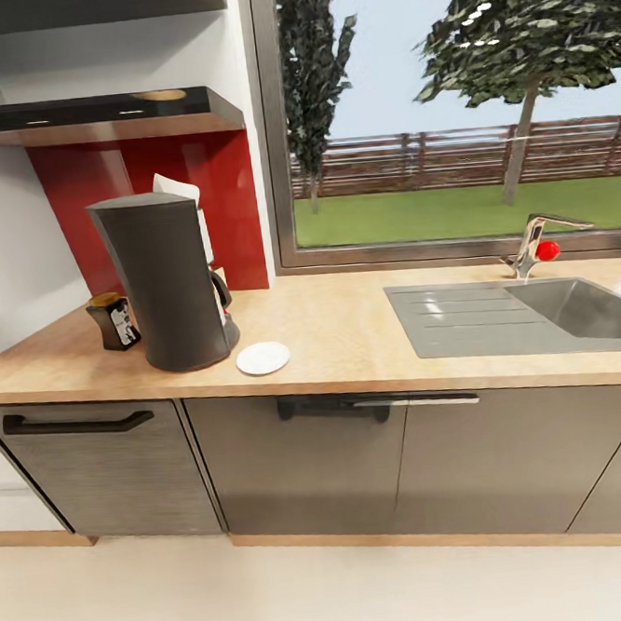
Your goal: Set up a coffee station on the kitchen countertop: keep the coffee maker on the countertop, move the bottle of coffee from the kitchen shelf to the counter next to the coffee maker, place a paper coffee filter on top of the coffee maker, put the saucer next to the coffee maker with the coffee cup on the saucer, and place the electric kettle next to the coffee maker.
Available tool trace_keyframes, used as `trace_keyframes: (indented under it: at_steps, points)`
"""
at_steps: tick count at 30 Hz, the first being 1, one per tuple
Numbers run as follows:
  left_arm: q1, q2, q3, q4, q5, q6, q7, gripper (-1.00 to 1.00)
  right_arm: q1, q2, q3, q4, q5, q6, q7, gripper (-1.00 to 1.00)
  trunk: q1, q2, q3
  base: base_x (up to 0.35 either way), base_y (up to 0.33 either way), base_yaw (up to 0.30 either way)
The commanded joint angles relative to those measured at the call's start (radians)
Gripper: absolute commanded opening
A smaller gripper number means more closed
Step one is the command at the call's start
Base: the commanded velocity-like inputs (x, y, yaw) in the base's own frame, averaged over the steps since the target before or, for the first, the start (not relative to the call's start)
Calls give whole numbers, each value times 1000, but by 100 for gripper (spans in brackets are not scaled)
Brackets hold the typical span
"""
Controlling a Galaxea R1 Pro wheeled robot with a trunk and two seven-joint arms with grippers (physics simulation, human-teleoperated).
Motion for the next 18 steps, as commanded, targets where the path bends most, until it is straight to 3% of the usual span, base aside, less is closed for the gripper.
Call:
trace_keyframes:
  at_steps: [1, 3, 7, 13, 18]
  points:
    - [-1, -9, 8, 0, -6, -3, 17, 100, 2, -4, 9, 5, -39, -10, -16, 100, 0, -1, -1, 0, 0, 0]
    - [-1, -27, 8, 0, -6, -14, 42, 100, 7, -10, 9, 7, -77, -14, -40, 100, 0, -1, -1, 0, 0, 0]
    - [-1, -36, 8, 0, -6, -18, 51, 100, 9, -14, 9, 7, -94, -15, -50, 100, 0, -1, -1, 0, 0, 0]
    - [-1, -38, 8, 0, -6, -19, 53, 100, 9, -18, 9, 7, -97, -15, -52, 100, 0, -1, -1, 61, -76, -13]
    - [-1, -38, 8, 0, -6, -19, 53, 100, 9, -18, 9, 7, -98, -14, -52, 100, 0, -1, -1, 42, -53, -179]
